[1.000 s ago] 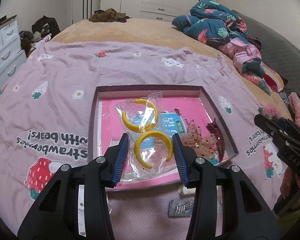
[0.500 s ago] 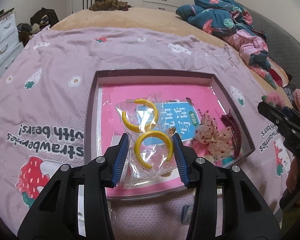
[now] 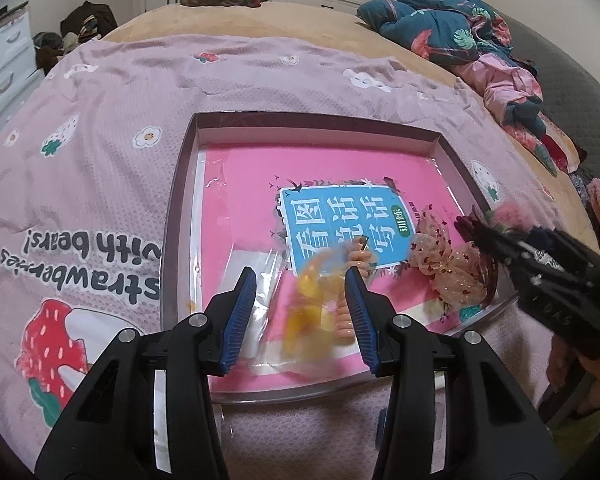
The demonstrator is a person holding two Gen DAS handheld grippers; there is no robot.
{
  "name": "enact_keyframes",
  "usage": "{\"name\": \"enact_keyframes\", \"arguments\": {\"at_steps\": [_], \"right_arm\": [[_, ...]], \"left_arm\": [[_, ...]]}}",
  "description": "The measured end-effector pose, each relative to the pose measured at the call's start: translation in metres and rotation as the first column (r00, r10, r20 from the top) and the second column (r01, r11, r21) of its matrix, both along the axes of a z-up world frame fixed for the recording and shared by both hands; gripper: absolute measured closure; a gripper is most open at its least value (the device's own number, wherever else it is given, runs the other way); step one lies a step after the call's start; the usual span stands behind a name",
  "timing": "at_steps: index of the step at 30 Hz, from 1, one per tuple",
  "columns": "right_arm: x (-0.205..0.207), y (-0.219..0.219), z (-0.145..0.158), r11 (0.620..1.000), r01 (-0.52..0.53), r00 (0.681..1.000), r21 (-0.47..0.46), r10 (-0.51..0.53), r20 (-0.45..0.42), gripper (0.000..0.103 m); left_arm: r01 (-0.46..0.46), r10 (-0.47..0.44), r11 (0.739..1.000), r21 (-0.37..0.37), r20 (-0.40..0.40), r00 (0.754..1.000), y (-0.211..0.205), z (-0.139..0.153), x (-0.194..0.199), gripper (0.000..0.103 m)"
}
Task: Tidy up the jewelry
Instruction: 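Release the yellow packet into the box with the left tool while the right tool drops the pom-pom clip there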
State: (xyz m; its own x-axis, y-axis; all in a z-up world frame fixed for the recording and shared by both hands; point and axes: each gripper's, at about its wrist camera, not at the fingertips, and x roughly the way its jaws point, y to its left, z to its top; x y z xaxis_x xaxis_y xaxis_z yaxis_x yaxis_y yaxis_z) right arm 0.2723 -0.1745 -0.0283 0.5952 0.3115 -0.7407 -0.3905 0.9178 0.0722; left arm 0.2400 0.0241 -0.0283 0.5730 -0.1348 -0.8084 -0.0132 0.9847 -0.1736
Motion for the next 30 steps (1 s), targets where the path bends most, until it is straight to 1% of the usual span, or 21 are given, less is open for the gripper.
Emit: {"name": "enact_keyframes", "arguments": {"at_steps": [3,8,12,16,18,23,25,27,29,30], "right_arm": [[-0.002,0.003,-0.007,1.0,-0.002,1.0,-0.002,0.002,-0.022,0.048],[-0.008,0.003,-0.011,1.0,-0.004,0.999,-0.001,0.004,-0.04,0.046],[-0.014,-0.001,-0.007,1.0,0.0,0.999,0.01,0.001,-0.034,0.041],[-0.022,-0.009,0.006,1.0,0.009,1.0,0.025,-0.009,-0.009,0.036],[-0.027,-0.013,0.013,0.999,0.017,1.0,0.03,-0.017,0.012,0.034],[-0.04,-0.029,0.036,0.998,0.035,0.997,0.056,-0.038,0.062,0.027],[-0.046,-0.035,0.046,0.997,0.039,0.996,0.065,-0.045,0.082,0.025],[-0.05,-0.039,0.052,0.996,0.045,0.994,0.072,-0.052,0.097,0.024],[-0.056,-0.044,0.06,0.996,0.048,0.992,0.081,-0.057,0.113,0.023],[-0.058,-0.045,0.064,0.995,0.05,0.991,0.084,-0.06,0.121,0.021]], "left_arm": [[-0.008,0.008,1.0,-0.005,0.006,1.0,0.002,0.003,-0.005,0.062],[-0.016,0.017,1.0,-0.014,0.022,1.0,0.005,0.012,-0.015,0.061],[-0.024,0.025,1.0,-0.017,0.035,0.999,0.006,0.02,-0.023,0.06],[-0.032,0.033,0.999,-0.019,0.049,0.998,0.007,0.027,-0.031,0.058],[-0.037,0.039,0.999,-0.021,0.058,0.998,0.007,0.032,-0.036,0.054],[-0.052,0.055,0.998,-0.028,0.089,0.995,0.01,0.046,-0.049,0.049],[-0.06,0.062,0.998,-0.028,0.105,0.993,0.011,0.053,-0.053,0.044],[-0.067,0.071,0.997,-0.031,0.119,0.99,0.013,0.06,-0.057,0.042],[-0.076,0.08,0.997,-0.032,0.135,0.988,0.016,0.067,-0.062,0.037],[-0.081,0.084,0.996,-0.033,0.142,0.986,0.017,0.07,-0.063,0.032]]}}
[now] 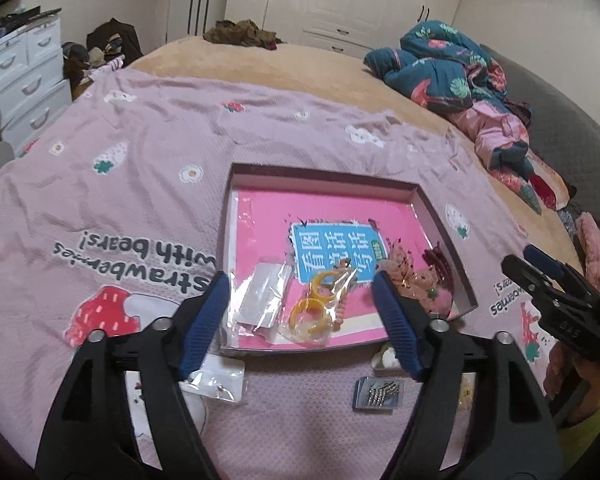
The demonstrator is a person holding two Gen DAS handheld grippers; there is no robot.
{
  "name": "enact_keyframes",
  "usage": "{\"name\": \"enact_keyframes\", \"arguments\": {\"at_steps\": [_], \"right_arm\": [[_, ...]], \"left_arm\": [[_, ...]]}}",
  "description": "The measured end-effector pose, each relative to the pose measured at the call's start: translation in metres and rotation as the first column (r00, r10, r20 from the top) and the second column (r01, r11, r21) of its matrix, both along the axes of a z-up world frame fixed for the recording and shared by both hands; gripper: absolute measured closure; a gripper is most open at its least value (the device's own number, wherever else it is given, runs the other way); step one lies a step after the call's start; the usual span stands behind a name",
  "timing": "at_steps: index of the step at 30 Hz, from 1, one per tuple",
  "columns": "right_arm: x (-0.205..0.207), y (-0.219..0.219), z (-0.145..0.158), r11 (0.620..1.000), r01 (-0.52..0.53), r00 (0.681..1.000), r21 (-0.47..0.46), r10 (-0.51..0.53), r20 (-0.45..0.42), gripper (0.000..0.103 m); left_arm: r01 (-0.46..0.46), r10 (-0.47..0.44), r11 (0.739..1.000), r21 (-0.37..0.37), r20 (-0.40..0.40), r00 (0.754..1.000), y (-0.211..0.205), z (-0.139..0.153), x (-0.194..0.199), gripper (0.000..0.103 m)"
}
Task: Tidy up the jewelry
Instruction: 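Release the yellow packet into the box with the left tool while the right tool drops the pom-pom clip there, then withdraw both open tools from the box toward the remaining accessories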
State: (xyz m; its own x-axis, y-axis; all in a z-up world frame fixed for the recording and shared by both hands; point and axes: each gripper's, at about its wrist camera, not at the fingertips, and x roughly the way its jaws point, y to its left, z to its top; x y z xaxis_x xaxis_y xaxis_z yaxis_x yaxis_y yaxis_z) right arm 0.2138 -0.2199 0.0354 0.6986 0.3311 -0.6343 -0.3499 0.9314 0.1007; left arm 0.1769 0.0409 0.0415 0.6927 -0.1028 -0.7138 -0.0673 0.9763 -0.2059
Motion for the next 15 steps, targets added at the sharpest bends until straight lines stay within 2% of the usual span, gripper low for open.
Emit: {"name": "enact_keyframes", "arguments": {"at_steps": [7,15], "right_arm": [[-0.018,-0.008,0.023,1.0,-0.002,0.999,0.017,0.001,0.054,0.018],[-0.035,-0.012,0.038,0.999,-0.016,0.996,0.031,0.013,0.088,0.016]], "left_arm": [[-0.036,0.037,0.999,-0.019,0.053,0.998,0.011,0.023,-0.016,0.019],[-0.059,0.061,0.998,-0.024,0.103,0.993,0.017,0.044,-0.033,0.013]]}}
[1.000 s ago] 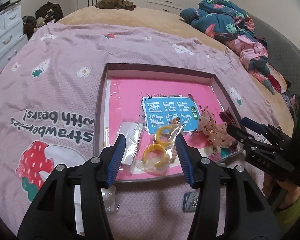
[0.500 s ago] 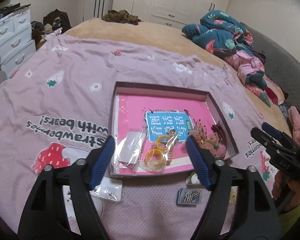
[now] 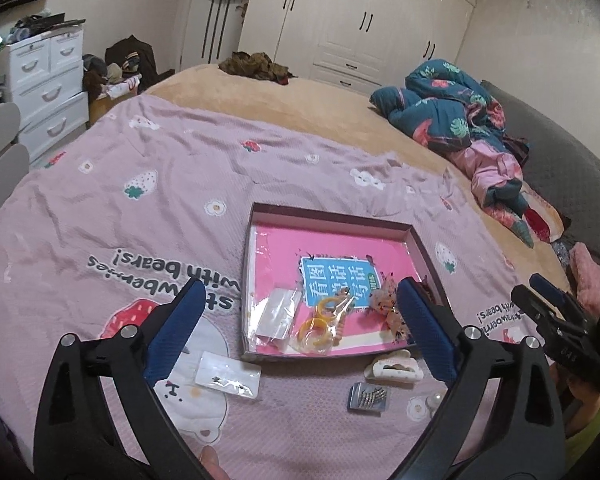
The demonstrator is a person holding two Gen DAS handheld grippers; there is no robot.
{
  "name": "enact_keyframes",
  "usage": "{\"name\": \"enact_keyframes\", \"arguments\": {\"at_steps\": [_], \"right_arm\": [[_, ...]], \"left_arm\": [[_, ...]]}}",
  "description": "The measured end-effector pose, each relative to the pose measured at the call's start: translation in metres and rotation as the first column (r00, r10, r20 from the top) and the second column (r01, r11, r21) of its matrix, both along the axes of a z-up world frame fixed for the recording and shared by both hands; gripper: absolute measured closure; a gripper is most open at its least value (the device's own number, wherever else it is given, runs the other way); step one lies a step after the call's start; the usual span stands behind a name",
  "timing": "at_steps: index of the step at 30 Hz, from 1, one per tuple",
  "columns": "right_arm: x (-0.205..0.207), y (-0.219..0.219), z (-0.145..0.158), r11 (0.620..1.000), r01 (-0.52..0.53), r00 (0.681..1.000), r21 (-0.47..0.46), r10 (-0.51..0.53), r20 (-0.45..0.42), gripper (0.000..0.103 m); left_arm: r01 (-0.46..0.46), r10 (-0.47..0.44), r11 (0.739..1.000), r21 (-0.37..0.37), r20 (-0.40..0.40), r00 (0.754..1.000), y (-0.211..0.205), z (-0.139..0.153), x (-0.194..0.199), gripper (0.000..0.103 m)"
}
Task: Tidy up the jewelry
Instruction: 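Withdraw both open tools from the box toward the remaining accessories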
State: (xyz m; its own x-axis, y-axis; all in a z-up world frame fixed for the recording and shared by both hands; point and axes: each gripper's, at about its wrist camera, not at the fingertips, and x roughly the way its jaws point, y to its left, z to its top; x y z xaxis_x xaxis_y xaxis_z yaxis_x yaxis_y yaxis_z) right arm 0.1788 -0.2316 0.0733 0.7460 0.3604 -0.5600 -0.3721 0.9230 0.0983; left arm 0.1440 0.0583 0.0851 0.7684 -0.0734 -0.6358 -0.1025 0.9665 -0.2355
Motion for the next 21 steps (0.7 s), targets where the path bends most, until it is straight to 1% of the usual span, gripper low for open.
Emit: {"name": "enact_keyframes", "arguments": {"at_steps": [6,11,16,21], "right_arm": [[-0.013,-0.001,0.005,1.0,-0.014,1.0,0.003,0.014,0.01,0.016],[-0.025,-0.002,0.006,1.0,-0.021,1.0,0.003,0.021,0.014,0.015],[-0.037,-0.005,0.001,1.0,-0.012,1.0,-0.005,0.012,0.012,0.008],[-0.048,-0.007,-0.009,1.0,-0.006,1.0,-0.017,0.006,-0.002,0.007]], "left_arm": [[0.004,-0.004,1.0,0.006,0.013,1.0,-0.005,0.003,-0.009,0.013],[0.017,-0.017,1.0,0.007,0.019,1.0,-0.01,0.002,-0.02,0.01],[0.035,-0.035,0.999,0.006,0.017,0.999,-0.017,-0.004,-0.032,0.01],[0.055,-0.055,0.998,0.017,0.002,0.998,-0.024,-0.014,-0.04,0.01]]}}
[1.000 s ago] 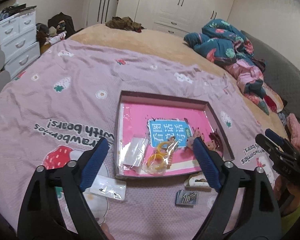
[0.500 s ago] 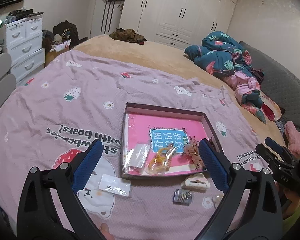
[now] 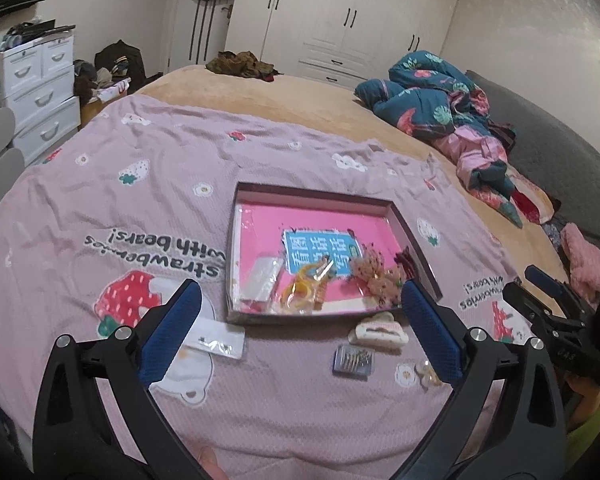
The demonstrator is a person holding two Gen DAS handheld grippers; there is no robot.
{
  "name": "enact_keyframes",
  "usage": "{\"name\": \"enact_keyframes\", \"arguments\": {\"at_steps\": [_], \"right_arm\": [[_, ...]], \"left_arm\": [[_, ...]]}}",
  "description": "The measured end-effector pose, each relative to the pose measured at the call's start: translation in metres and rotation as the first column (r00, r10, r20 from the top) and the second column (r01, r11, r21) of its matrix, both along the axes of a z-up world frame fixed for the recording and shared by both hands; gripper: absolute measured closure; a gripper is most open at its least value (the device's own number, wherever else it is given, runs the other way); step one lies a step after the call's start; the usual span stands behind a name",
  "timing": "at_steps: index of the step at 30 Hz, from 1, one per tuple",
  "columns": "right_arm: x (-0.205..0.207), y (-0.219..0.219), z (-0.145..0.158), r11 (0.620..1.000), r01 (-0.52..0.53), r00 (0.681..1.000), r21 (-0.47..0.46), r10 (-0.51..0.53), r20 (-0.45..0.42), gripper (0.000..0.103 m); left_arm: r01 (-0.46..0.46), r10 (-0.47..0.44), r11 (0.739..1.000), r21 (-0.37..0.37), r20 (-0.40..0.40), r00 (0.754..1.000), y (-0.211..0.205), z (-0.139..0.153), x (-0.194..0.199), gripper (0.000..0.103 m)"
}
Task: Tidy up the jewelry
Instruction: 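Withdraw both open tools from the box toward the remaining accessories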
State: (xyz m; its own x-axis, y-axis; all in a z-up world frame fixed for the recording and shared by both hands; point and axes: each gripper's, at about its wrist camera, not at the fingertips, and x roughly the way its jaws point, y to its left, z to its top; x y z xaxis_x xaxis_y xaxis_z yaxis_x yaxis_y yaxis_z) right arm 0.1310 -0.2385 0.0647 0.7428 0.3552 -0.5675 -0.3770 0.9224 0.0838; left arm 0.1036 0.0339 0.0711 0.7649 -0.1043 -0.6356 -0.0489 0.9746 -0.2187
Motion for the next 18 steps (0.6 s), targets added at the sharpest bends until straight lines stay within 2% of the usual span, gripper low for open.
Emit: {"name": "enact_keyframes", "arguments": {"at_steps": [9,18], "right_arm": [[-0.019,-0.002,-0.02,1.0,-0.001,0.999,-0.019,0.0,-0.037,0.007],[-0.032,-0.003,-0.056,0.999,-0.006,0.993,-0.045,0.001,-0.12,0.007]], "left_arm": [[0.025,-0.025,1.0,0.003,-0.023,0.999,-0.01,-0.017,-0.011,0.01],[0.062,-0.06,0.998,0.024,-0.069,0.996,-0.022,-0.042,-0.016,0.01]]}}
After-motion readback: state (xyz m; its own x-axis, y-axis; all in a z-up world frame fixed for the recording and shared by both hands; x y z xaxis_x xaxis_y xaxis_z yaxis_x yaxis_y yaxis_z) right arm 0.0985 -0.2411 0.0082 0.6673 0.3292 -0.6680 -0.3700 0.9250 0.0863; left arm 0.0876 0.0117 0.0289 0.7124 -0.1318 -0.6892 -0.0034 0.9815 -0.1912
